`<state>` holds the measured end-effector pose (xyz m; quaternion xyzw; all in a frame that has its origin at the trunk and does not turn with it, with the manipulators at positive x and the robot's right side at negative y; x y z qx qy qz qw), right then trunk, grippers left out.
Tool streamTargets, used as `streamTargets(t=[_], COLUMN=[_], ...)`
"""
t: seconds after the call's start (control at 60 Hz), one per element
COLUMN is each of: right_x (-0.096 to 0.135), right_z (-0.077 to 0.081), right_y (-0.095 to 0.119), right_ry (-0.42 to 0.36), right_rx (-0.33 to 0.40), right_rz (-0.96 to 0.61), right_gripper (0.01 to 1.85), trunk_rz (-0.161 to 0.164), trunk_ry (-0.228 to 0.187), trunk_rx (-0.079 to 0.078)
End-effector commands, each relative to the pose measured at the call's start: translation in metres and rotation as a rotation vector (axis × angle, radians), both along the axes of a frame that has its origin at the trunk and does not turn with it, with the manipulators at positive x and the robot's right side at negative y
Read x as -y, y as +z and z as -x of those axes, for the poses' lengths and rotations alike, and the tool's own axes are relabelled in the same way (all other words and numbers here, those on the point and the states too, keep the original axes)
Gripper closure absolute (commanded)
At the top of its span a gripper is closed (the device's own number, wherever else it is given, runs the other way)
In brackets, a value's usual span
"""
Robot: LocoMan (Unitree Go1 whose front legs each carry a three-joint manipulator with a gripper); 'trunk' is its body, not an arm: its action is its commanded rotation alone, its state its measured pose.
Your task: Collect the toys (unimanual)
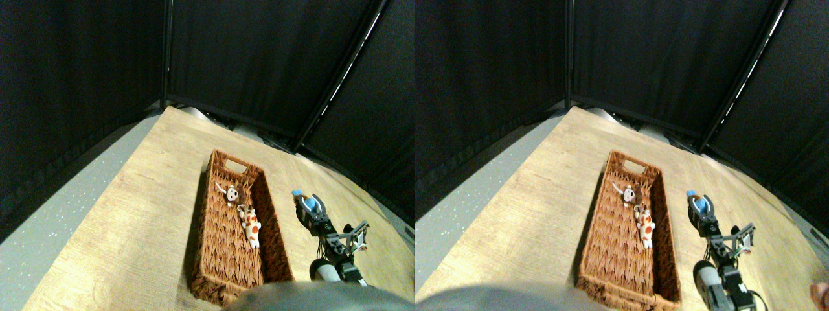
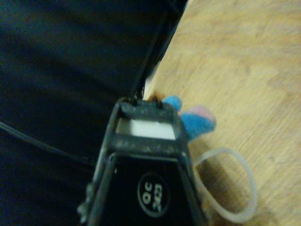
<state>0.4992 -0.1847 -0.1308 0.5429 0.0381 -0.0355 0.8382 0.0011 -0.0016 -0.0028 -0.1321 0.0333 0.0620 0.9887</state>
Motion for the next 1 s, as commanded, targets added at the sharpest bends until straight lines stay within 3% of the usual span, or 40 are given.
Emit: streamTargets(t=[0.017, 0.283, 0.35, 0.517, 0.783, 1.0], right_x=[-0.012, -0.044, -0.054, -0.071, -0.087, -0.093], right_z=[-0.002, -0.011, -0.013, -0.015, -0.017, -0.019], right_y=[0.006, 0.013, 0.014, 0.016, 0.013, 0.005], right_ry=[0.02, 0.09, 0.153, 0.204, 0.206, 0.214], right_rx=[0.043, 0.052, 0.052, 0.028, -0.017, -0.039], right_rz=[0.0, 0.03, 0.05, 0.01, -0.008, -0.006], right_gripper=[1.8, 1.8, 1.8, 1.8, 1.8, 1.8], trunk_rz=[0.033, 0.061, 0.07, 0.093, 0.113, 0.125], trunk_ry=[0.042, 0.08, 0.088, 0.104, 0.124, 0.138], trunk_rx=[0.014, 0.021, 0.021, 0.027, 0.027, 0.016])
